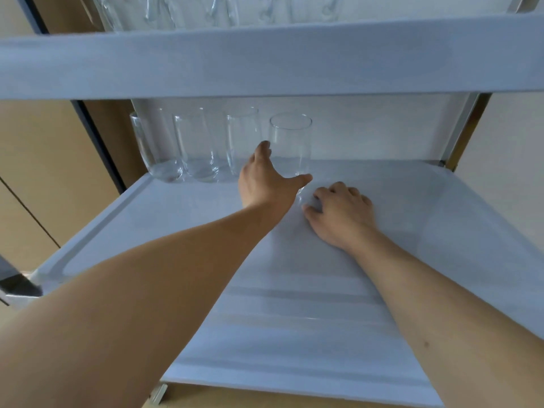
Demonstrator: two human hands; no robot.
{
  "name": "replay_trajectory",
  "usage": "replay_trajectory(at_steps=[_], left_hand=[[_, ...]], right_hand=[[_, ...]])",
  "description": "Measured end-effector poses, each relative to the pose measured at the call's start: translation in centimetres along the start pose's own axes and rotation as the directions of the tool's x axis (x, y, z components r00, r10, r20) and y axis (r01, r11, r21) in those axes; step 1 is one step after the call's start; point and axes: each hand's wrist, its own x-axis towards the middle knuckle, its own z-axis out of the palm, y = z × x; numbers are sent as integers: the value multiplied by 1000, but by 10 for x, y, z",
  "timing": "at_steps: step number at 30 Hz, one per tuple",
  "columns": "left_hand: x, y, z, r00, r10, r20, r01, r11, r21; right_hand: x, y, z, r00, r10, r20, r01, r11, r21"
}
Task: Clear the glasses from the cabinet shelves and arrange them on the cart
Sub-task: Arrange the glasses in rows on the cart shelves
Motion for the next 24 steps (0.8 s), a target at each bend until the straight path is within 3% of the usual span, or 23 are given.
replay_trajectory(at_steps=[6, 24], left_hand=[[8, 8, 21, 997, -76, -29, 75, 997, -30], [26, 5, 40, 993, -83, -81, 78, 995, -62]], right_hand=[[-3, 3, 2, 999, -20, -33, 20, 1000, 13], [5, 5, 5, 998, -28, -55, 31, 998, 61]])
